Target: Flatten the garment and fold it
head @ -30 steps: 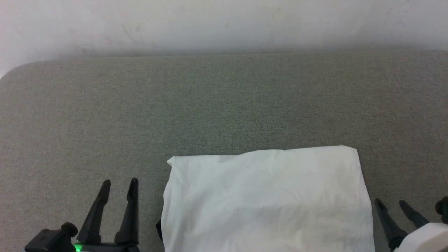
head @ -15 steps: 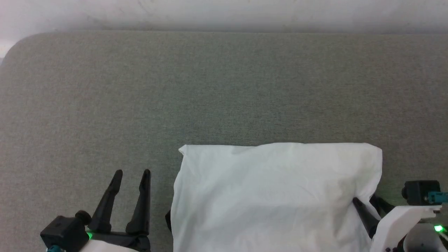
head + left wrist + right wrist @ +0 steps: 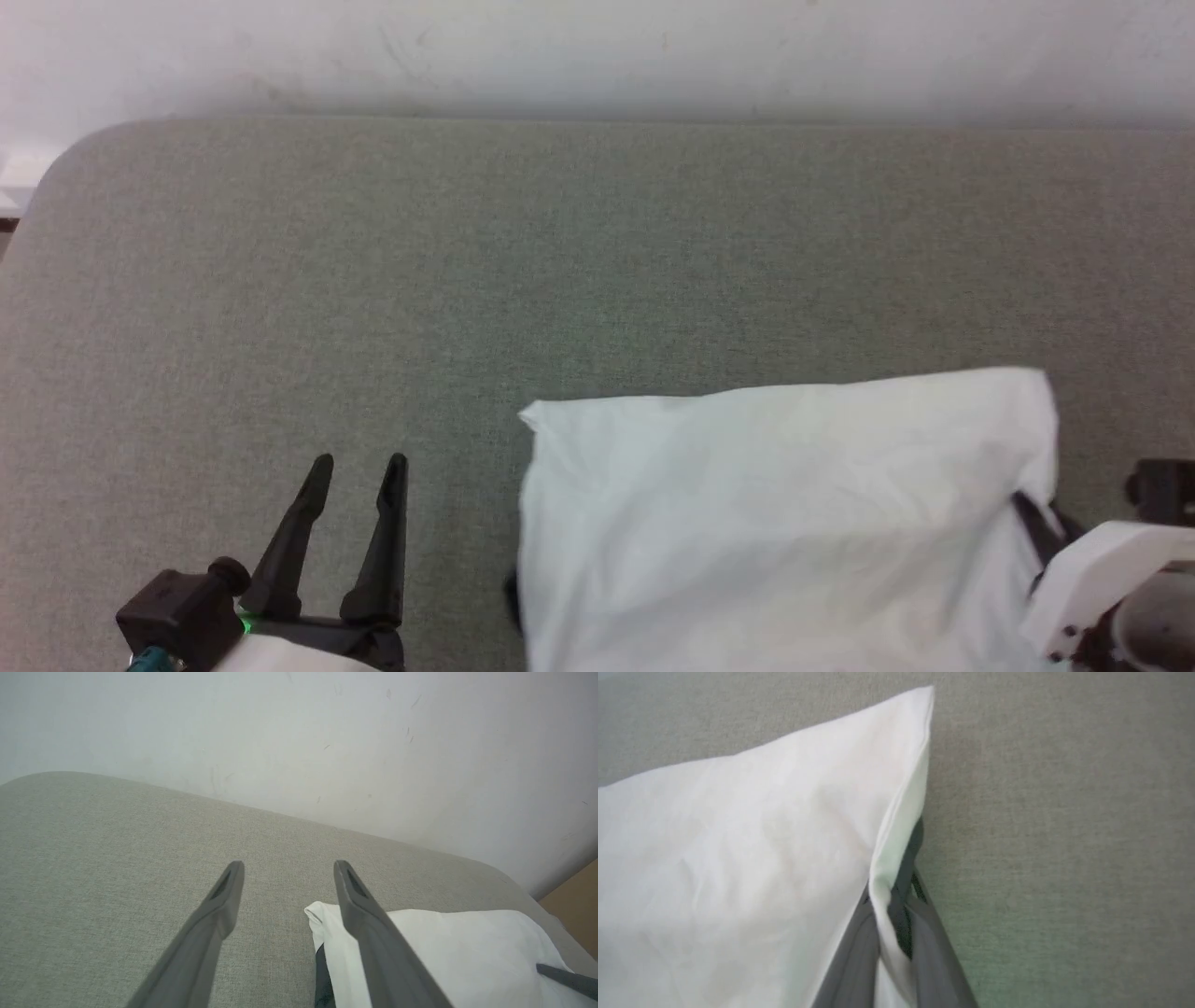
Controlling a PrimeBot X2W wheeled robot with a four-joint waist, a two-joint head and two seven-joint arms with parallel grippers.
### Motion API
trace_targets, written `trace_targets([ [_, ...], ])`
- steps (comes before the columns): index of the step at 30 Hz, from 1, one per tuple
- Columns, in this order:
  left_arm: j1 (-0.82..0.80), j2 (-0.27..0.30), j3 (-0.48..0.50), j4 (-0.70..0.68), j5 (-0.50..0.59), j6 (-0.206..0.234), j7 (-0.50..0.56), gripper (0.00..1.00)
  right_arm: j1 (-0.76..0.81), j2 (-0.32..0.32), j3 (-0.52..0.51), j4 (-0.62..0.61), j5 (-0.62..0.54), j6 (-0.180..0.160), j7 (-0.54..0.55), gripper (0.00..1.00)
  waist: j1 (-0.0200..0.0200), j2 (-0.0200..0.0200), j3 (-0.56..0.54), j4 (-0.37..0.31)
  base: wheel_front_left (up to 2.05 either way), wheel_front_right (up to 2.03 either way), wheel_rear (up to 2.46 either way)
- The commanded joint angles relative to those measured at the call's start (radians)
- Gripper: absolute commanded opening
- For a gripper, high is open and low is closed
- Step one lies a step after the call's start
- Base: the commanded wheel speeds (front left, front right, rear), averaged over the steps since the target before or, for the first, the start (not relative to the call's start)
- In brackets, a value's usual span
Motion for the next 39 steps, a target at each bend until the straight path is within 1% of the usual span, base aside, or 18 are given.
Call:
trace_targets([
  [1, 0.008, 0.0, 0.001, 0.001, -0.008, -0.005, -0.002, 1.0, -0.029, -0.013, -0.033, -0.001, -0.015, -0.002, -0.02, 0.0, 0.0, -0.0001, -0.029, -0.019, 0.0, 0.0, 0.0],
  [4, 0.019, 0.002, 0.001, 0.001, -0.011, -0.002, -0.002, 1.0, -0.05, -0.034, -0.108, -0.011, -0.04, -0.002, -0.042, 0.0, 0.0, -0.0001, -0.046, -0.031, 0.0, 0.0, 0.0],
  [9, 0.033, 0.004, -0.002, 0.0, -0.014, 0.001, 0.001, 1.0, -0.049, -0.101, -0.23, -0.012, -0.087, -0.002, -0.049, 0.0, 0.0, -0.0001, -0.063, -0.043, 0.0, 0.0, 0.0],
  [11, 0.034, 0.005, -0.005, 0.0, -0.014, 0.001, 0.002, 1.0, -0.04, -0.125, -0.255, -0.009, -0.086, -0.002, -0.048, 0.0, 0.0, -0.0001, -0.065, -0.044, 0.0, 0.0, 0.0],
  [13, 0.035, 0.004, -0.007, -0.001, -0.014, 0.002, 0.003, 1.0, -0.025, -0.135, -0.252, -0.019, -0.071, -0.002, -0.045, 0.0, 0.0, -0.0001, -0.068, -0.045, 0.0, 0.0, 0.0],
  [16, 0.039, 0.002, -0.008, -0.001, -0.018, 0.003, 0.002, 1.0, -0.003, -0.136, -0.187, -0.066, -0.035, -0.002, -0.038, 0.0, 0.0, -0.0001, -0.068, -0.051, 0.0, 0.0, 0.0],
  [19, 0.04, -0.003, -0.011, 0.001, -0.022, 0.002, -0.001, 1.0, 0.015, -0.107, -0.098, -0.119, 0.01, -0.002, -0.009, 0.0, 0.0, -0.0001, -0.067, -0.058, 0.0, 0.0, 0.0],
  [23, 0.031, -0.013, -0.021, 0.008, -0.025, -0.005, -0.006, 1.0, 0.038, -0.058, 0.036, -0.191, 0.051, -0.002, 0.062, 0.0, 0.0, -0.0001, -0.064, -0.055, 0.0, 0.0, 0.0],
  [26, 0.022, -0.026, -0.032, 0.019, -0.029, -0.013, -0.01, 1.0, 0.05, -0.045, 0.116, -0.239, 0.071, -0.002, 0.119, 0.0, 0.0, -0.0001, -0.063, -0.044, 0.0, 0.0, 0.0],
  [33, 0.007, -0.041, -0.042, 0.046, -0.036, -0.027, -0.022, 1.0, 0.033, -0.028, 0.229, -0.302, 0.077, -0.002, 0.199, 0.0, 0.0, -0.0001, -0.047, -0.005, 0.0, 0.0, 0.0],
  [36, -0.001, -0.049, -0.047, 0.055, -0.039, -0.034, -0.027, 1.0, 0.008, -0.017, 0.263, -0.297, 0.066, -0.002, 0.214, 0.0, 0.0, -0.0001, -0.036, 0.014, 0.0, 0.0, 0.0],
  [39, -0.011, -0.057, -0.053, 0.066, -0.04, -0.041, -0.03, 1.0, -0.014, -0.01, 0.292, -0.265, 0.036, -0.002, 0.231, 0.0, 0.0, -0.0001, -0.025, 0.031, 0.0, 0.0, 0.0],
])
